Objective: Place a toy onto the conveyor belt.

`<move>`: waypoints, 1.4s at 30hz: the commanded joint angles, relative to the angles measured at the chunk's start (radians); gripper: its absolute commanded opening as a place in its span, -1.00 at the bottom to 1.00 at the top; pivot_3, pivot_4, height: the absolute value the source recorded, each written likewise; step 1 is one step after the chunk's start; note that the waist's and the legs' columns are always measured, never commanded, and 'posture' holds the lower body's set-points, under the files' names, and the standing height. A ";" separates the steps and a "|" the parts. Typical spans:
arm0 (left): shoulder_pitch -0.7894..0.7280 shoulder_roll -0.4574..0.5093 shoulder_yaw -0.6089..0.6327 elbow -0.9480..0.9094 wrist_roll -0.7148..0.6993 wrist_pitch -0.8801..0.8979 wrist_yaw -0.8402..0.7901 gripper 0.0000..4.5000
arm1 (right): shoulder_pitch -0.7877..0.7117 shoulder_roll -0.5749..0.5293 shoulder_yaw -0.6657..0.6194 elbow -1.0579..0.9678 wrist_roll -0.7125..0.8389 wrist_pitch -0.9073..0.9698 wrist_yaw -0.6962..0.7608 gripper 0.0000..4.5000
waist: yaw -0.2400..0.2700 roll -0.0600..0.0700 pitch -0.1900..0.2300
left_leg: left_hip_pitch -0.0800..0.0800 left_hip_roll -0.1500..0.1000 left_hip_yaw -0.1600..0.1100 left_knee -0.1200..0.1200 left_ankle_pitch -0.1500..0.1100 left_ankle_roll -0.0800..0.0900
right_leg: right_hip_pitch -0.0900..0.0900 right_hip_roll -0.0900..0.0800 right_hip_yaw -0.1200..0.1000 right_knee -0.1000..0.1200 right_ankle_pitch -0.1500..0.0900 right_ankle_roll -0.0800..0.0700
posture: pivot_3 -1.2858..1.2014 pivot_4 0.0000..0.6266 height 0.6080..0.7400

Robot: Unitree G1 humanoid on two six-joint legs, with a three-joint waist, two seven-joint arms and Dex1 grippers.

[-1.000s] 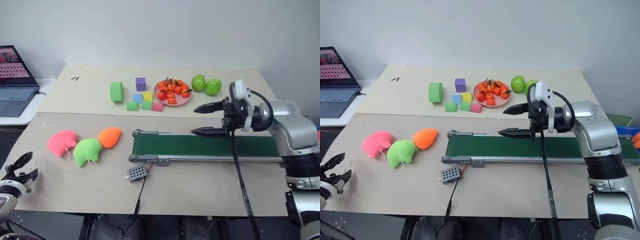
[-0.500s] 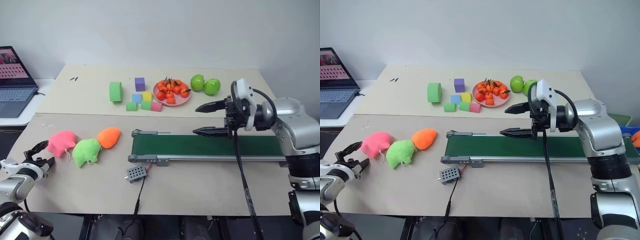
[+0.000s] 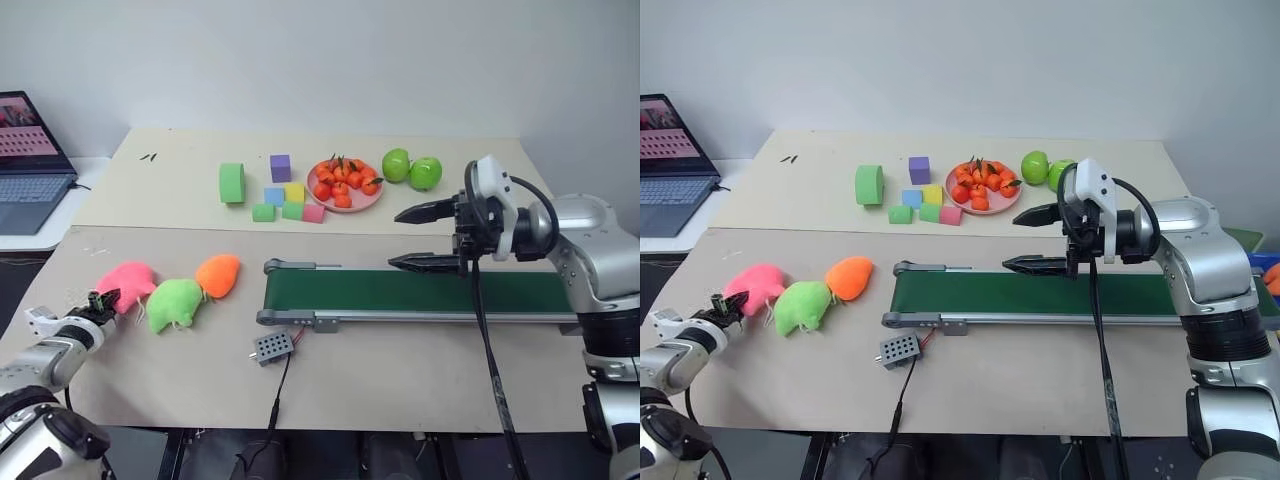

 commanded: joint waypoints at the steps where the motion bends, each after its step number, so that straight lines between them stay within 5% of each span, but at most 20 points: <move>1: -0.015 0.014 0.002 -0.038 -0.014 -0.030 -0.061 -0.99 | -0.007 -0.018 -0.043 -0.028 0.011 -0.003 -0.003 1.00 | 0.000 0.000 0.000 | 0.000 0.000 0.000 0.000 0.000 0.000 | 0.000 0.000 0.000 0.000 0.000 0.000 | 0.03 -0.52 0.97; 11: -0.058 -0.030 -0.011 -0.525 -0.163 0.061 -0.076 -0.99 | -0.003 -0.018 -0.038 -0.020 0.005 -0.010 0.001 1.00 | 0.000 -0.002 0.001 | -0.002 0.000 -0.001 0.000 0.000 0.000 | 0.000 0.000 0.000 0.000 0.000 0.000 | 0.03 -0.52 0.97; 16: -0.140 -0.054 -0.204 -0.811 -0.134 0.026 -0.089 -0.99 | -0.011 -0.011 -0.030 -0.011 0.001 -0.013 0.003 1.00 | 0.003 -0.003 0.002 | -0.002 0.000 -0.001 0.000 0.000 -0.002 | 0.000 0.000 0.000 0.000 0.000 0.000 | 0.03 -0.52 0.97; 23: -0.271 0.068 -0.748 -1.098 0.179 -0.048 -0.233 -0.99 | -0.010 -0.002 -0.028 -0.012 -0.002 -0.015 -0.003 1.00 | 0.001 -0.003 0.002 | -0.004 -0.001 -0.001 0.000 0.000 -0.002 | 0.000 0.000 -0.001 -0.001 0.000 0.000 | 0.03 -0.52 0.97; 29: -0.261 0.180 -1.163 -1.236 0.640 -0.473 -0.480 -0.99 | 0.016 -0.003 -0.047 -0.025 -0.002 -0.016 -0.020 1.00 | -0.014 -0.002 0.002 | -0.004 -0.001 0.002 -0.002 0.003 -0.007 | -0.002 0.000 0.002 -0.003 0.000 0.000 | 0.03 -0.52 0.97; 35: -0.187 0.246 -1.305 -1.060 1.129 -1.189 -0.444 -0.99 | 0.046 -0.010 -0.068 -0.043 0.002 -0.014 -0.038 1.00 | -0.009 -0.001 0.003 | -0.007 -0.001 0.002 0.000 -0.001 0.000 | -0.004 0.000 0.001 -0.003 0.000 0.000 | 0.03 -0.52 0.97; 39: -0.115 0.247 -1.314 -0.923 1.389 -1.476 -0.223 -0.99 | 0.059 -0.013 -0.077 -0.053 0.003 -0.013 -0.048 1.00 | -0.002 -0.001 0.003 | -0.008 -0.001 0.003 0.000 -0.001 0.001 | -0.005 0.000 0.002 -0.002 0.000 0.000 | 0.03 -0.52 0.97; 42: -0.053 0.223 -1.294 -0.882 1.452 -1.583 -0.133 -0.99 | 0.072 -0.016 -0.085 -0.064 0.006 -0.009 -0.056 1.00 | 0.000 -0.001 0.003 | -0.011 -0.001 0.002 0.001 -0.001 0.001 | -0.008 0.000 0.001 -0.001 0.000 0.000 | 0.03 -0.52 0.97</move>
